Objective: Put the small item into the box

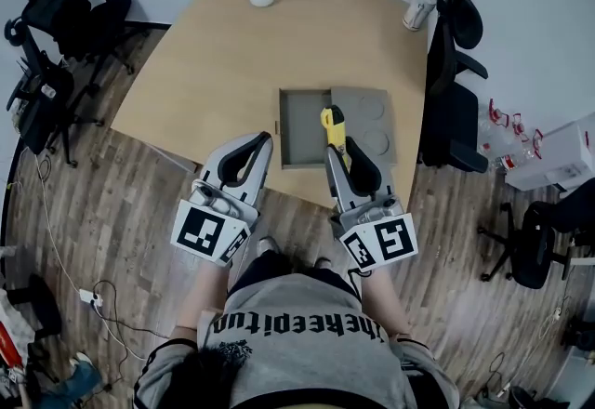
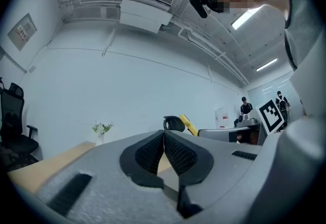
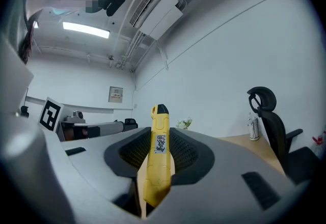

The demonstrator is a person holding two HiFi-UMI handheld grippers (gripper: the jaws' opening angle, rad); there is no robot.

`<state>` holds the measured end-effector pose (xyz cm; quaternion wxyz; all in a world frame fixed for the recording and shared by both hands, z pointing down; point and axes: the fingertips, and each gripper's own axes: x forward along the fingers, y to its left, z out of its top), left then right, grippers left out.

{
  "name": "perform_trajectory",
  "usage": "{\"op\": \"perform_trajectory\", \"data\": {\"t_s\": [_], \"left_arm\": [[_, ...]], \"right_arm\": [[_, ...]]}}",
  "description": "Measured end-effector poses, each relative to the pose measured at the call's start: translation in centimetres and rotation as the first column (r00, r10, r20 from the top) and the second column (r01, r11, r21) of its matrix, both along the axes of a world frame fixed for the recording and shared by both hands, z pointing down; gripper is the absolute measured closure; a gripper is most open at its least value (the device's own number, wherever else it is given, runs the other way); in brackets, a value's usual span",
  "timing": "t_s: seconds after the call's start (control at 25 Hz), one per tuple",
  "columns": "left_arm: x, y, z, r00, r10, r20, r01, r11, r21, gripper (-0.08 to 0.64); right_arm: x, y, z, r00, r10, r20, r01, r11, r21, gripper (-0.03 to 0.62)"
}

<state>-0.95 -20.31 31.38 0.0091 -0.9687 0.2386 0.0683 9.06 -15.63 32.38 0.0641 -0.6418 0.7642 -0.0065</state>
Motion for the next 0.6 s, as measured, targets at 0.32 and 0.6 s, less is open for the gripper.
{"op": "perform_trajectory", "data": {"t_s": [0.32, 0.6], "left_arm": [[0.0, -2.0, 0.3, 0.998, 0.065, -0.004, -0.065, 0.998, -0.004, 0.543], [0.0, -3.4, 0.7, 0.993, 0.116, -0.001, -0.116, 0.993, -0.010, 0.543]], "right_arm": [[-0.3, -1.4, 0.3, 0.998, 0.064, -0.004, -0.064, 0.998, -0.005, 0.474], [-0.3, -2.3, 0.6, 0.993, 0.120, 0.001, -0.120, 0.993, -0.009, 0.474]]}}
